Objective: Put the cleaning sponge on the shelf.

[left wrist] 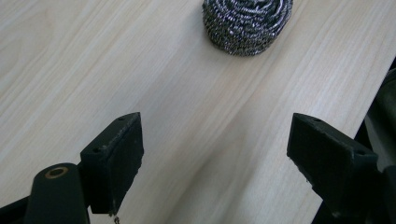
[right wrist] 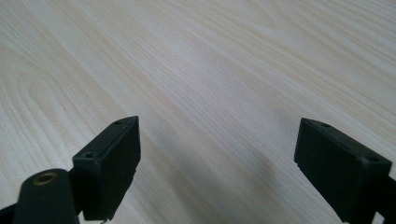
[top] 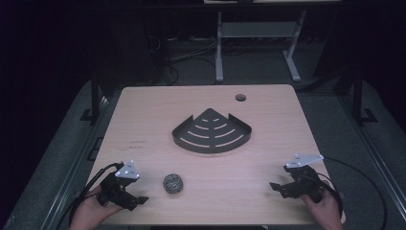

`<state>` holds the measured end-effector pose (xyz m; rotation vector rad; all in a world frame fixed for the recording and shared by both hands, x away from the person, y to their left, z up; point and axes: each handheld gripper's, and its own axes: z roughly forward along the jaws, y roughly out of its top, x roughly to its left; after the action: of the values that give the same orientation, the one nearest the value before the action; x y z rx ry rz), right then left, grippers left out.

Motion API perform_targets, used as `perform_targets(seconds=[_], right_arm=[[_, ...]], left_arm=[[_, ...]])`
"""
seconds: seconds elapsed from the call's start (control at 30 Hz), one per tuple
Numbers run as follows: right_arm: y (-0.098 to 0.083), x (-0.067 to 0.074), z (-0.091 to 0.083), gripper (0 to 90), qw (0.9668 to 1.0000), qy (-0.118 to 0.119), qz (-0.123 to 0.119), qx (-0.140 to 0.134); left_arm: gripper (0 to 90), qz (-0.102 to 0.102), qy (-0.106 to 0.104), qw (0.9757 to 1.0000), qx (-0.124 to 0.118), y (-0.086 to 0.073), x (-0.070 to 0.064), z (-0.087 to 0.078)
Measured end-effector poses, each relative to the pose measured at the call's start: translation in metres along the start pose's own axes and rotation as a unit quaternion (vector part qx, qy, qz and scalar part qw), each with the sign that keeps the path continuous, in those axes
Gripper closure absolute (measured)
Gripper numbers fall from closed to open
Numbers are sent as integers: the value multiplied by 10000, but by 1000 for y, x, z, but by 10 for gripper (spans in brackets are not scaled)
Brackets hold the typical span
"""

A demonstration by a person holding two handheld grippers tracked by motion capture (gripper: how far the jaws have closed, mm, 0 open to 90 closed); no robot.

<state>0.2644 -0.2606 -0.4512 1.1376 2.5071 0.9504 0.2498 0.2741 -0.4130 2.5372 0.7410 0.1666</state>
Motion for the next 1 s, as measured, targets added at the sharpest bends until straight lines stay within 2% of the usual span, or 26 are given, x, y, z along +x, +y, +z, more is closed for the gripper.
perform_targets(seconds=[0.43, 1.0], right_arm=[[-1, 0, -1, 142, 10000, 4, -40, -5], [-2, 1, -2, 142, 10000, 5, -55, 5]], left_arm=[[181, 163, -133, 9998, 75, 16, -5, 11], [180, 311, -179, 9992, 148, 33, -6, 16]])
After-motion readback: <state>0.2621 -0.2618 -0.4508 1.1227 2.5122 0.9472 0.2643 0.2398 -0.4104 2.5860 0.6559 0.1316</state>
